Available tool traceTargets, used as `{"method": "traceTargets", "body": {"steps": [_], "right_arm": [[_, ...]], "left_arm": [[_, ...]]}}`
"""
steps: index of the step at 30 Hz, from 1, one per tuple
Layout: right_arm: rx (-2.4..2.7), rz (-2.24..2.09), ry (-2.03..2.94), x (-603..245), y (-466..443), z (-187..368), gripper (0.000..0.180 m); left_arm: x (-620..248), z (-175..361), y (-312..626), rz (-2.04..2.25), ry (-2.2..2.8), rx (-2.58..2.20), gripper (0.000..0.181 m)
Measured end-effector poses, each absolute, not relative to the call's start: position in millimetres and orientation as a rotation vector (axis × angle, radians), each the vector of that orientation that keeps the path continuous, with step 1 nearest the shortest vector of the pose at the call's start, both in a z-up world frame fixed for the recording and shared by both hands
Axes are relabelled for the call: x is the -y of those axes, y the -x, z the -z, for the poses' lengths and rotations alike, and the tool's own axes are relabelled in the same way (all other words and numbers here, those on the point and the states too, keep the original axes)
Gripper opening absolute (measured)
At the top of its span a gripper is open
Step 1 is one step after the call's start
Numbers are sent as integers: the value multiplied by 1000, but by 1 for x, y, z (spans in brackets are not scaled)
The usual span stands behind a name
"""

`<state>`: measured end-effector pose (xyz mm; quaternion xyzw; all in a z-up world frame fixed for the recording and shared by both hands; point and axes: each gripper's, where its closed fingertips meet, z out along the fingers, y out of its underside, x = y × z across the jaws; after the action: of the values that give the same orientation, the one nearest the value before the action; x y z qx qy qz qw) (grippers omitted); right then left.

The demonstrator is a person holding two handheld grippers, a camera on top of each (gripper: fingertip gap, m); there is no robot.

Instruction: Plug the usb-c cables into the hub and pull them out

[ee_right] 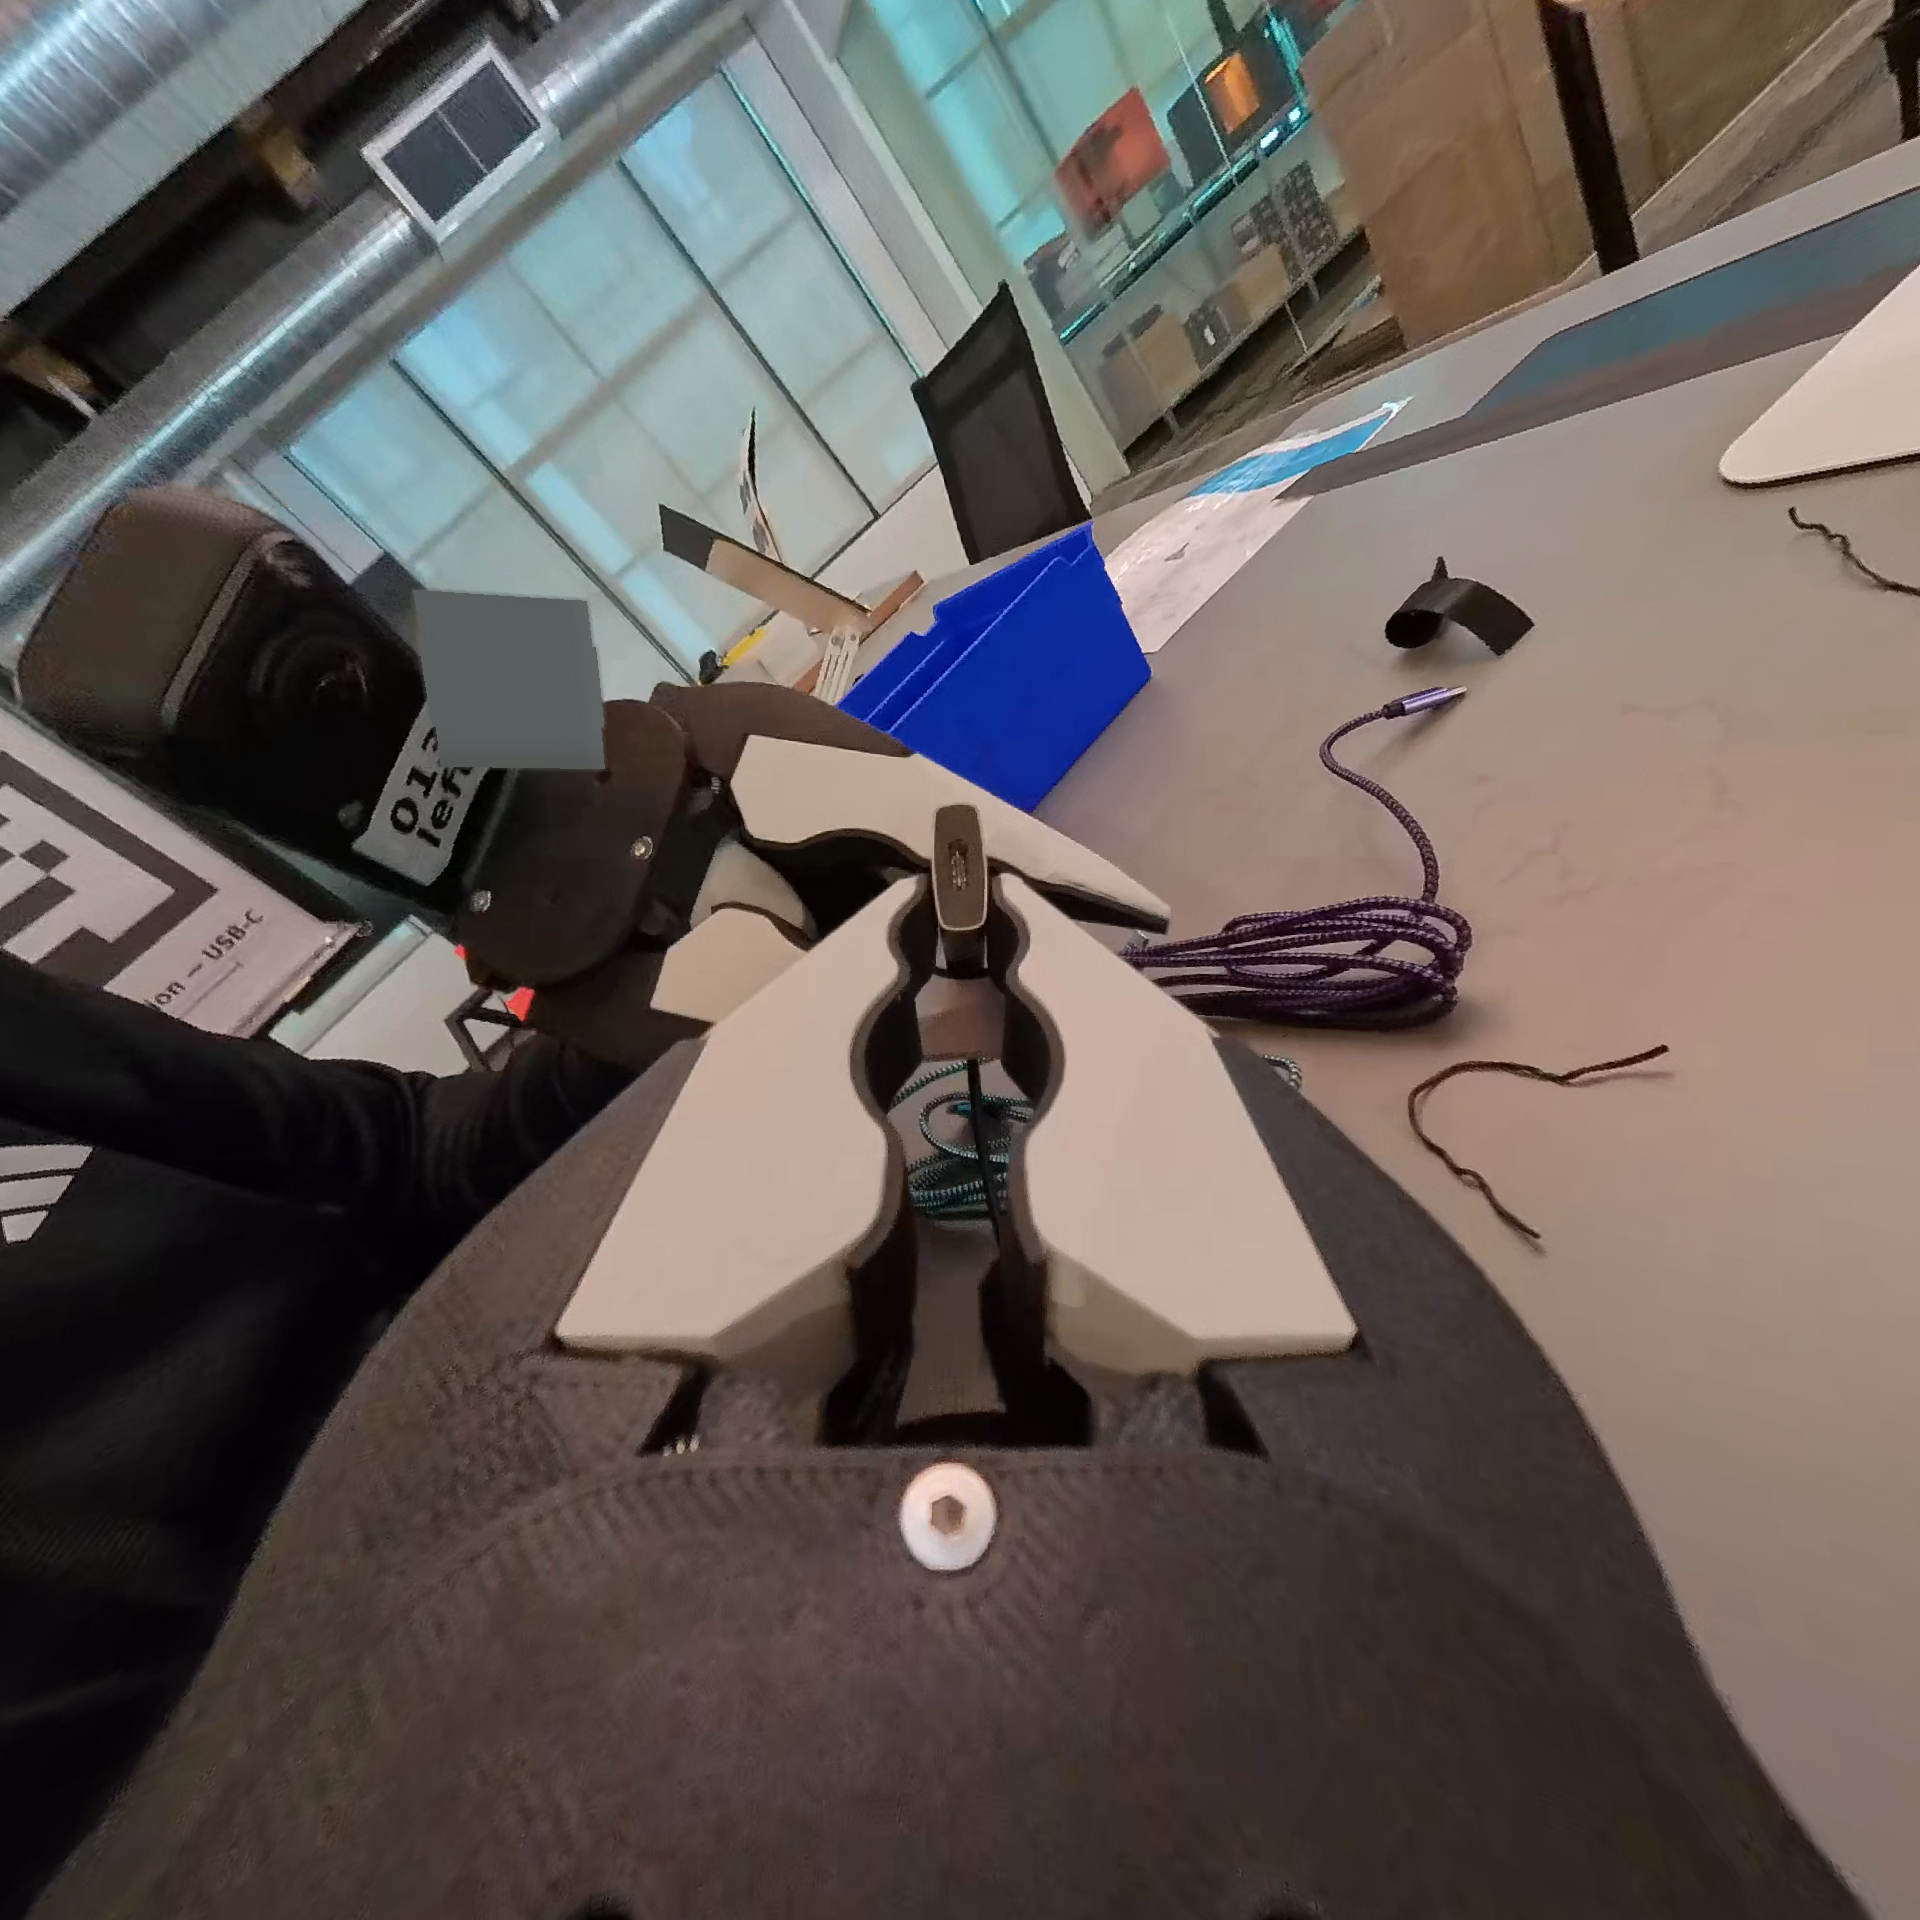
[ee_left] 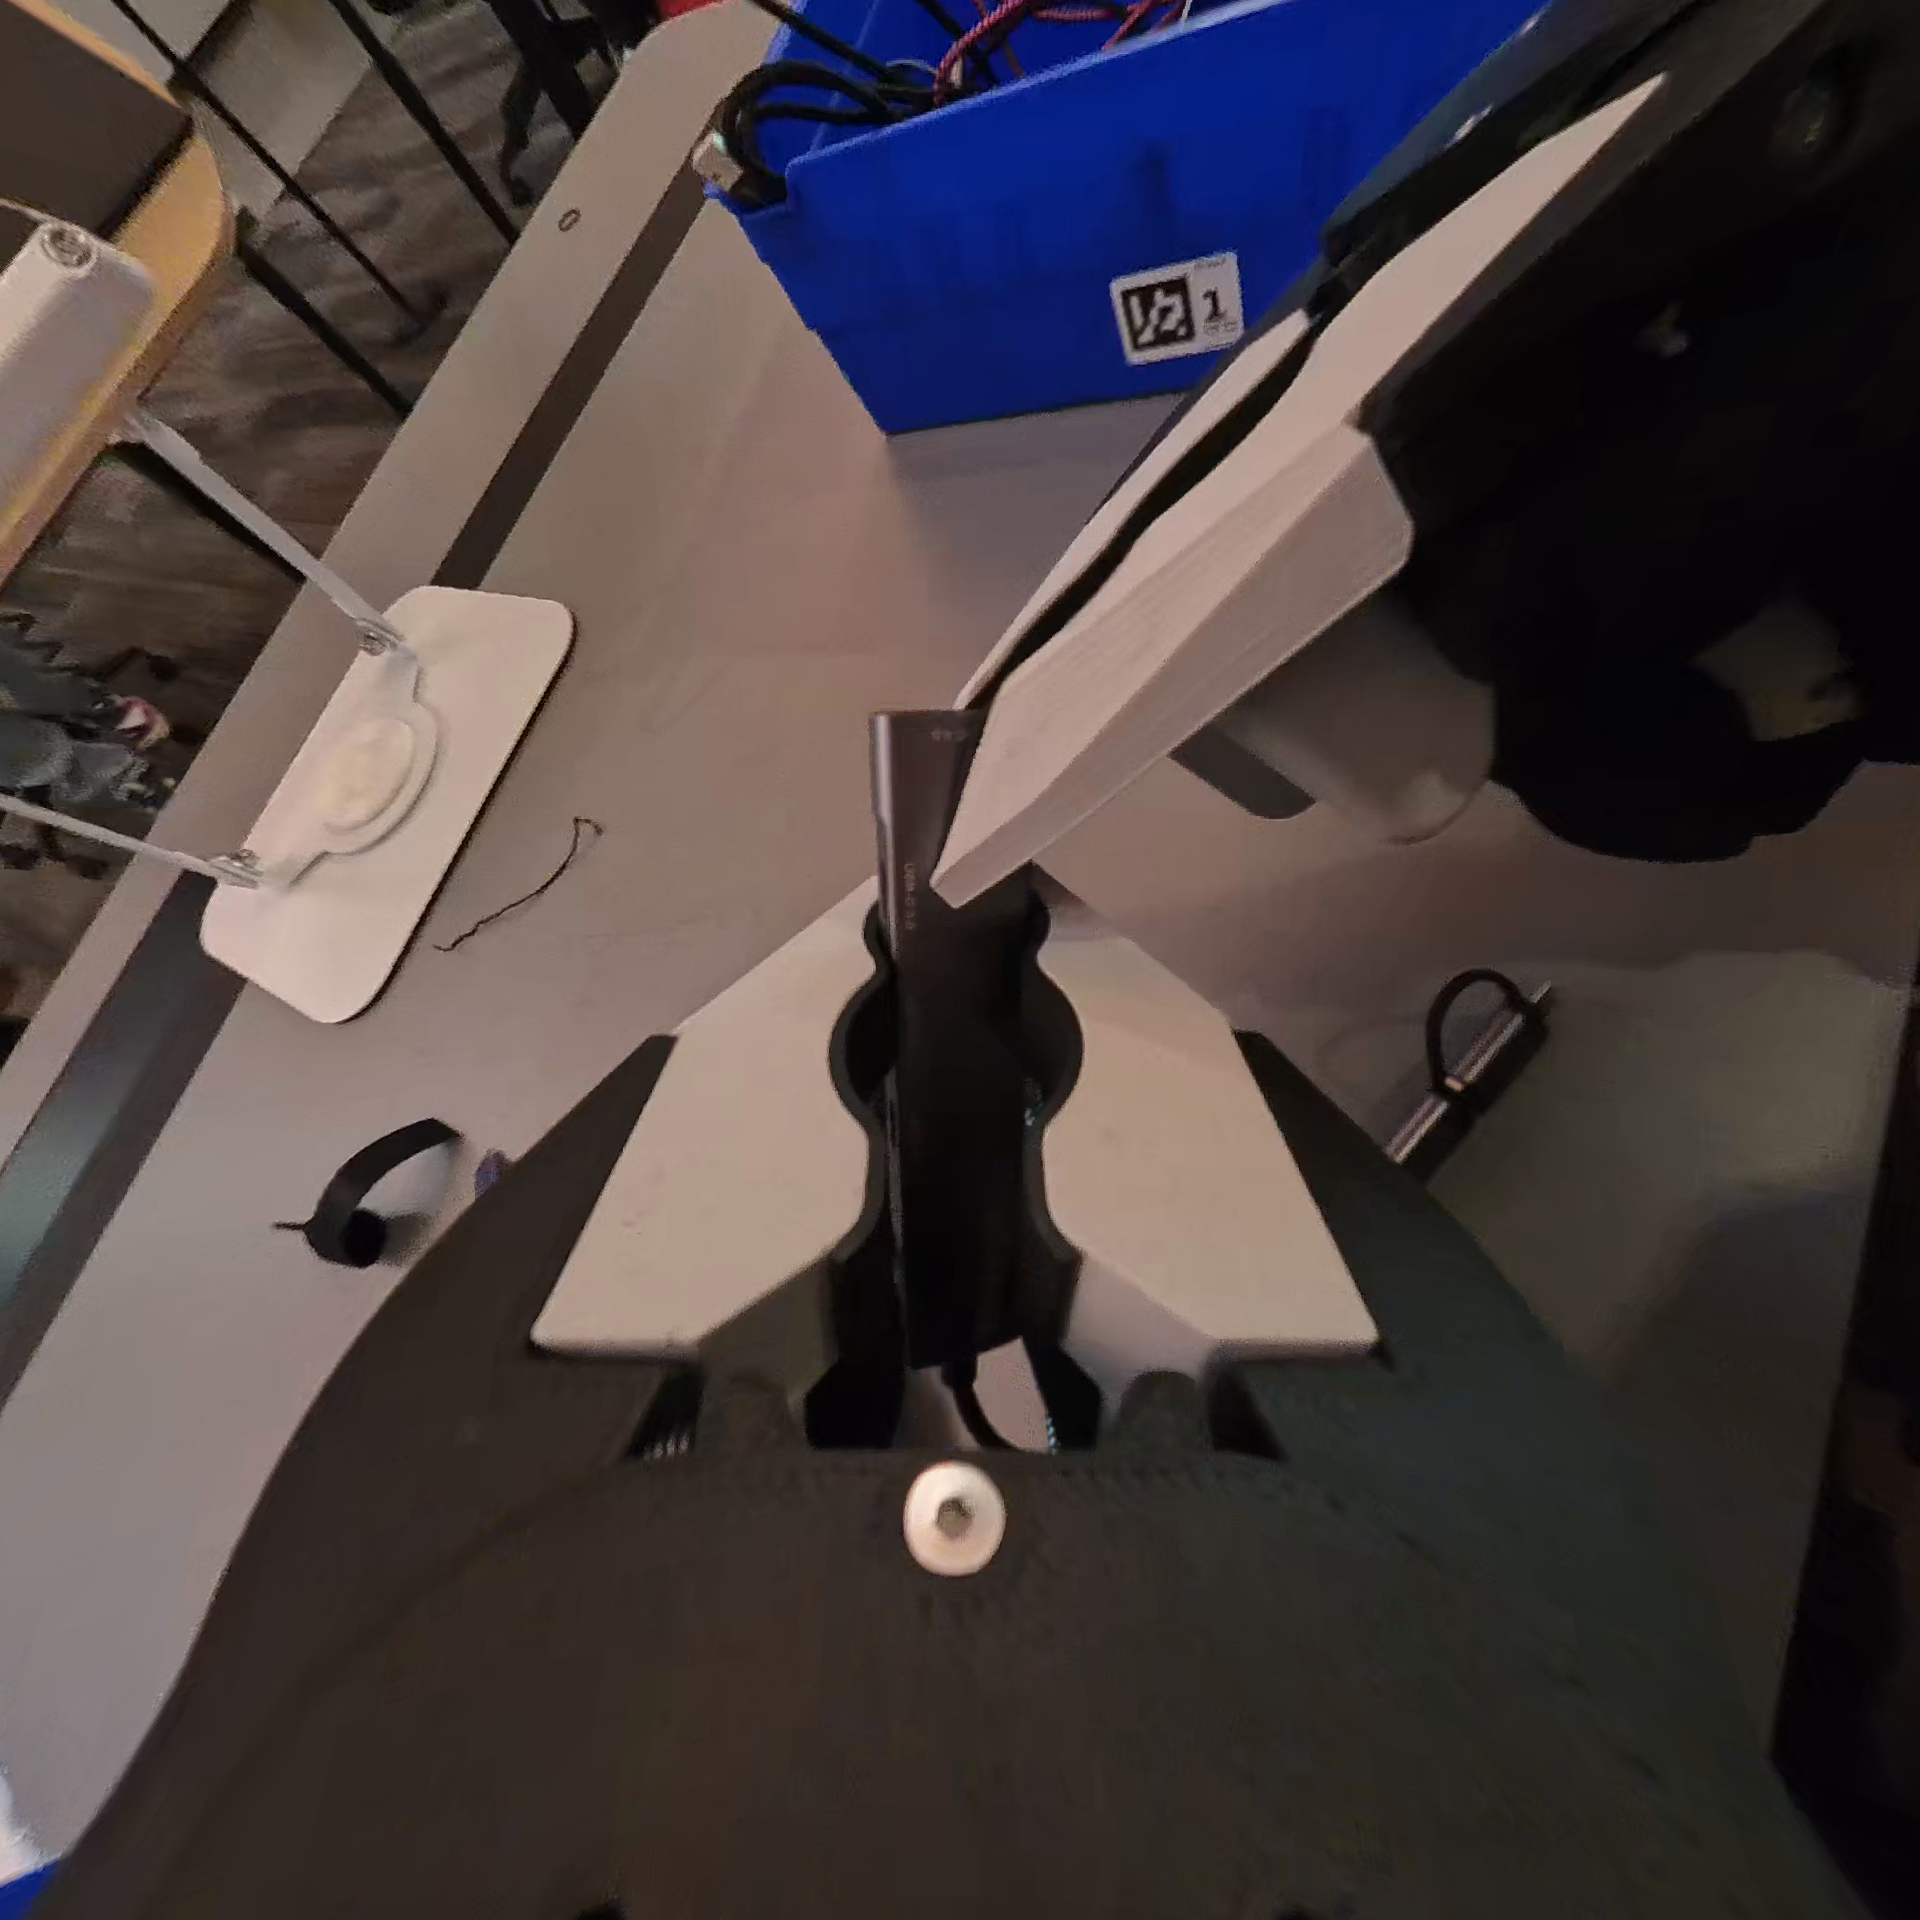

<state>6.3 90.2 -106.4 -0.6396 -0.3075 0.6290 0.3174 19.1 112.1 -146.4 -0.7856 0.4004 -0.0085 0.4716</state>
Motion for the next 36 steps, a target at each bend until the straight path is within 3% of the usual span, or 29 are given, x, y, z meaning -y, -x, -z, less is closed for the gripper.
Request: {"method": "traceTargets", "body": {"steps": [3, 5, 6, 12, 17, 23, 25, 26, 30, 36], "right_arm": [[814, -1681, 1669, -89, -2, 106, 7], [849, -1665, 1653, -91, 0, 103, 33], [852, -1669, 1640, -94, 0, 100, 35], [1017, -1394, 1700, -139, 23, 107, 29], [1315, -1124, 1819, -160, 90, 146, 36], [1617, -800, 1917, -173, 144, 213, 31], [1705, -696, 1938, -176, 149, 234, 16], [1747, -676, 1918, -175, 151, 240, 1], [1897, -706, 1800, -164, 145, 238, 0], [2344, -412, 1492, -158, 76, 238, 0]], "left_arm": [[-110, 148, -14, 25, 1955, -970, 16], [-111, 146, -1, 15, 1987, -942, 16], [-110, 144, 3, 52, 2002, -931, 16], [-100, 130, 44, 136, 2054, -840, 16], [-89, 126, 65, 203, 2059, -793, 16], [-81, 123, 72, 242, 2052, -775, 16], [-80, 121, 75, 265, 2044, -761, 15], [-80, 120, 76, 275, 2039, -753, 15], [-77, 117, 79, 301, 2029, -743, 15], [-77, 120, 76, 318, 2028, -756, 16]]}}
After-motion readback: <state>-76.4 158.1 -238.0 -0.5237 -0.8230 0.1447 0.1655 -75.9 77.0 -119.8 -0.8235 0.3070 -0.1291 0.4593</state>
